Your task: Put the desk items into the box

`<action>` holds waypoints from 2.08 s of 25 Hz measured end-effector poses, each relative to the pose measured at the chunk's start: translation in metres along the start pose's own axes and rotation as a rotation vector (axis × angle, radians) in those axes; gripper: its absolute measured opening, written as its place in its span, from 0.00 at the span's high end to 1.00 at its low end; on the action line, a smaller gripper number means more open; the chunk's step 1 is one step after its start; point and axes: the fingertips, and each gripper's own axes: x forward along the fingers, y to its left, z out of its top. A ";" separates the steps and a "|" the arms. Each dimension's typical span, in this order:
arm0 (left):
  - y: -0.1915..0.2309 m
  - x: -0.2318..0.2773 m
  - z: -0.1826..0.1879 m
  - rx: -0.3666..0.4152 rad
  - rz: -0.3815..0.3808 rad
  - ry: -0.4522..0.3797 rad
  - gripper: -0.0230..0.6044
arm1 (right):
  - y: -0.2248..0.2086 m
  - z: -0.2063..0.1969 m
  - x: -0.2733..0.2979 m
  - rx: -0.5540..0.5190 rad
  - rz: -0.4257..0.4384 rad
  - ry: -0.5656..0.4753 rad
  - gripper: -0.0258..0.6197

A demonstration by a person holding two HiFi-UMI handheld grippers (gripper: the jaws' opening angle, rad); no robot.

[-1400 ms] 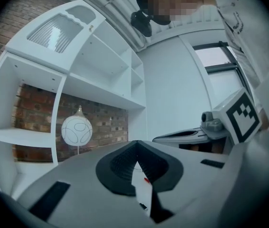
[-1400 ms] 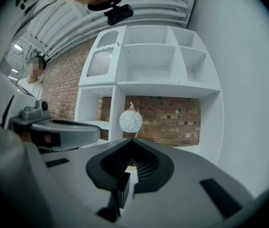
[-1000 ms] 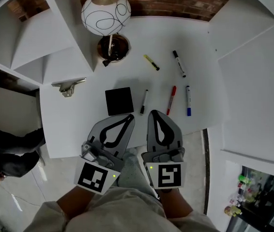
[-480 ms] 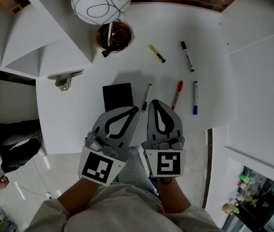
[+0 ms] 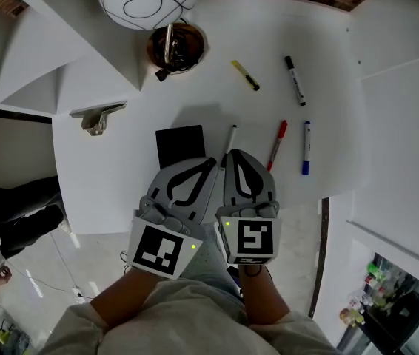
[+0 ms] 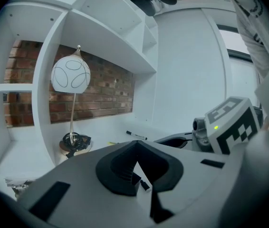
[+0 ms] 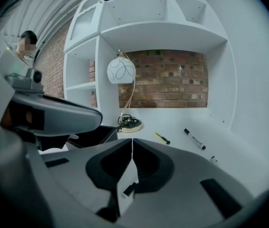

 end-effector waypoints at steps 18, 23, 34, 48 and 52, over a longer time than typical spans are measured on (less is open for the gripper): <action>0.004 0.013 -0.007 -0.035 0.059 0.108 0.95 | -0.016 -0.085 0.048 0.190 0.008 0.410 0.81; 0.005 0.014 -0.008 -0.045 0.062 0.129 0.95 | -0.018 -0.096 0.055 0.212 -0.007 0.476 0.81; 0.006 0.014 -0.008 -0.054 0.059 0.119 0.95 | -0.027 -0.111 0.065 0.264 -0.063 0.543 0.84; 0.006 0.013 -0.015 -0.116 0.073 0.135 0.95 | -0.029 -0.113 0.063 0.286 -0.027 0.553 0.89; 0.004 0.012 -0.018 -0.112 0.074 0.149 0.95 | -0.030 -0.108 0.055 0.299 -0.031 0.543 0.89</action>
